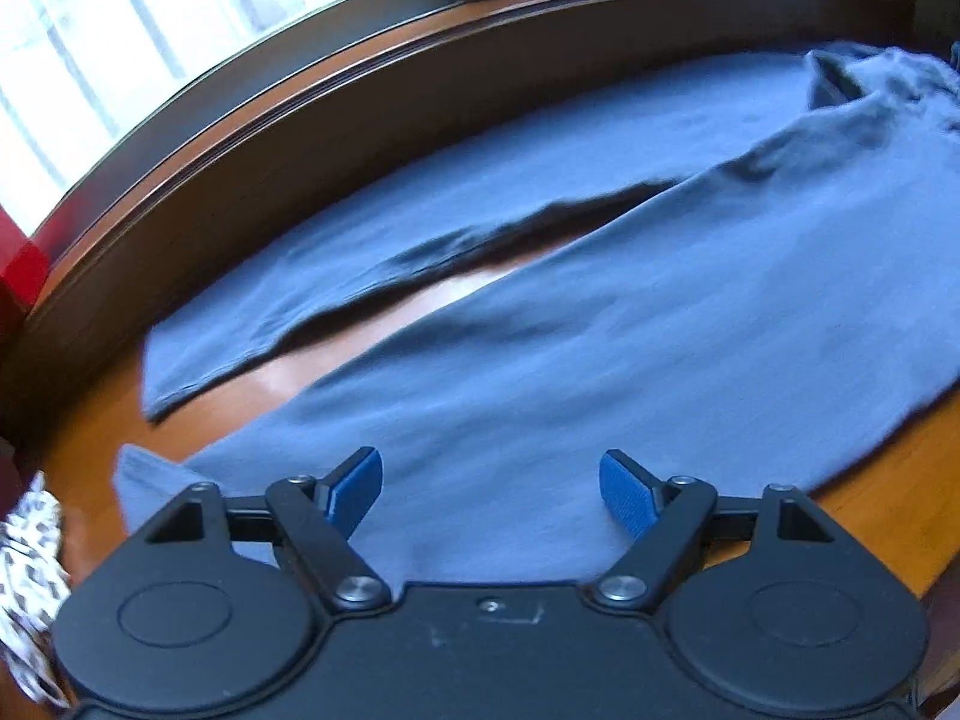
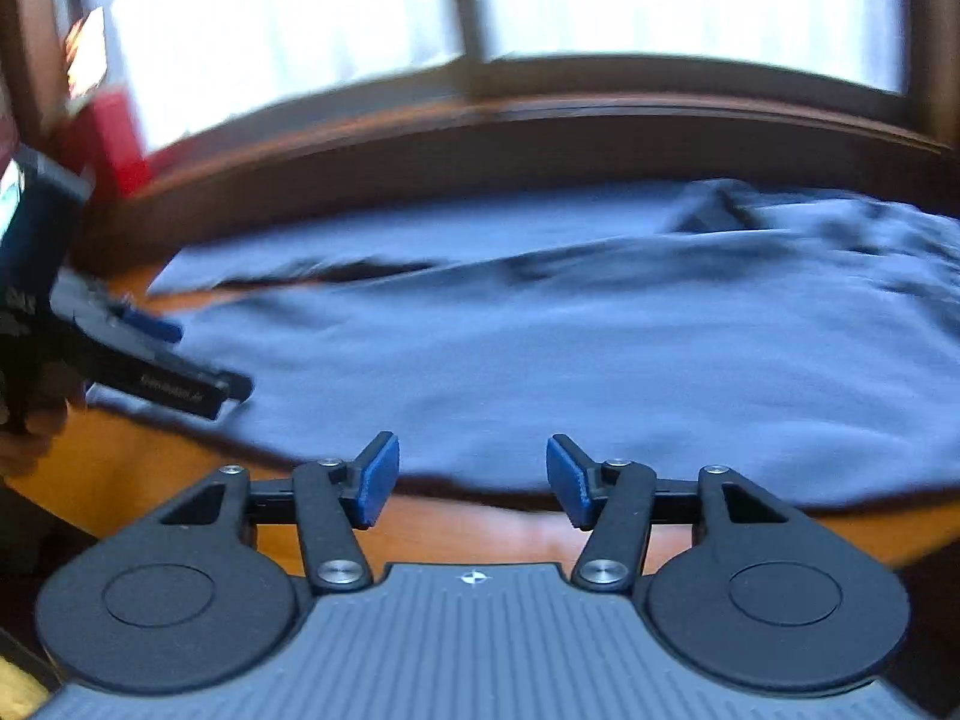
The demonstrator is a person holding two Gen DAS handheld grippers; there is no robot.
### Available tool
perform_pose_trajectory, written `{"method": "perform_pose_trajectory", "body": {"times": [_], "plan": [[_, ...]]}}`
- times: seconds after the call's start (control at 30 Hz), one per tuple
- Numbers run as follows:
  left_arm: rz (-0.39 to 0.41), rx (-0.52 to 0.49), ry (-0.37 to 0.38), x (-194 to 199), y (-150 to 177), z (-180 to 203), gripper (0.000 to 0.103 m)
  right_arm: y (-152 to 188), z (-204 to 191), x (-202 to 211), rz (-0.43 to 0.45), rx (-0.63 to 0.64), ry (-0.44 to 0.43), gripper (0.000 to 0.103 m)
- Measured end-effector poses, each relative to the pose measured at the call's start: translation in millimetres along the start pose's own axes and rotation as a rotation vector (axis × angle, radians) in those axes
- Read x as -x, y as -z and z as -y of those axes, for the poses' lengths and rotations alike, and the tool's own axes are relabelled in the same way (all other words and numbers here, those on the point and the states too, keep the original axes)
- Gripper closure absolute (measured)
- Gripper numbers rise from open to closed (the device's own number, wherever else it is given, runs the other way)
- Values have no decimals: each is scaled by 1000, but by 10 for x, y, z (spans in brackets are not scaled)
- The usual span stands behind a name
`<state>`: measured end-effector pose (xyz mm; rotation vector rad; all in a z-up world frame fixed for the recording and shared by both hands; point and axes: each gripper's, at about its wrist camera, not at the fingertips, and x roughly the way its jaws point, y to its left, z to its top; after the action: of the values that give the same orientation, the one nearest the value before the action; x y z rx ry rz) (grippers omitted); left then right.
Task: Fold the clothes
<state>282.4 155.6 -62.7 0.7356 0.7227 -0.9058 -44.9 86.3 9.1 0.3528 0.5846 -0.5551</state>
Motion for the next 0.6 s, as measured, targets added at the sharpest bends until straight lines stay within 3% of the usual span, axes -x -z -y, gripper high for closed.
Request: {"method": "perform_pose_trajectory", "body": {"times": [0.2, 0.33, 0.43, 0.6], "plan": [[19, 30, 73, 163, -277, 916, 25, -6, 1172, 469, -20, 10, 149, 43], [32, -43, 129, 256, -492, 1574, 24, -133, 1737, 630, 0, 26, 227, 43], [46, -109, 143, 247, -669, 2031, 23, -296, 2118, 619, 41, 24, 269, 43], [80, -149, 204, 161, -978, 2573, 23, -588, 2802, 378, 17, -53, 299, 43]]}}
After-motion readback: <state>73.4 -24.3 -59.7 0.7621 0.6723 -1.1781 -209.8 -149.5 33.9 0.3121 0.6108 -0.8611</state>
